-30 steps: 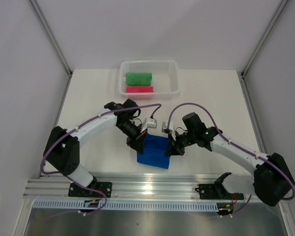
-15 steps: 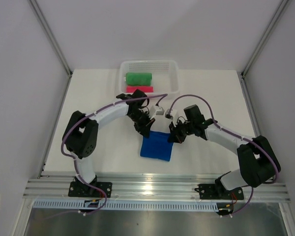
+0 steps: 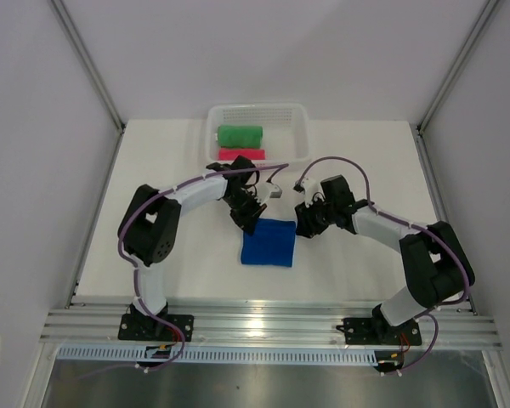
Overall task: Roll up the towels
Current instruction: Fold the towel
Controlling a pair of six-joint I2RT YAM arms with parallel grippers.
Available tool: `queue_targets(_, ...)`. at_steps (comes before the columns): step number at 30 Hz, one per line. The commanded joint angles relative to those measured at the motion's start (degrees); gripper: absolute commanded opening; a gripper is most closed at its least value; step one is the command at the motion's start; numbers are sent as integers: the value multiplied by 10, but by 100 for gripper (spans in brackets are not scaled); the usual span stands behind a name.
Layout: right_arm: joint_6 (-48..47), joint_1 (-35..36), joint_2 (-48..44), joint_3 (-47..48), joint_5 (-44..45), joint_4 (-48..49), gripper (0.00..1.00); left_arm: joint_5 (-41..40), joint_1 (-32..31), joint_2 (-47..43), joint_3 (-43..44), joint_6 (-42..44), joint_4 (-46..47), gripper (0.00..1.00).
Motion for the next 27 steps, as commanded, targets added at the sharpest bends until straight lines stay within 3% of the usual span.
queue_targets(1,45,-9,-32,11,55,34,44,-26,12,11,19,-20,11,6)
queue_targets(4,67,-9,-73,-12,66,57,45,-24,17,10,14,-27,20,7)
queue_targets(8,110,8,-107,-53,17,103,38,-13,18,13,16,-28,28,17)
queue_targets(12,166,52,-120,-92,-4,223,37,22,18,5,17,-27,33,11)
queue_targets(15,222,42,-111,-119,23,275,43,46,18,-11,23,-22,35,6)
queue_targets(17,229,28,-99,-124,32,290,54,51,18,-16,33,-18,30,4)
queue_targets(27,213,3,-10,-93,-27,297,61,52,18,-21,25,-12,28,1)
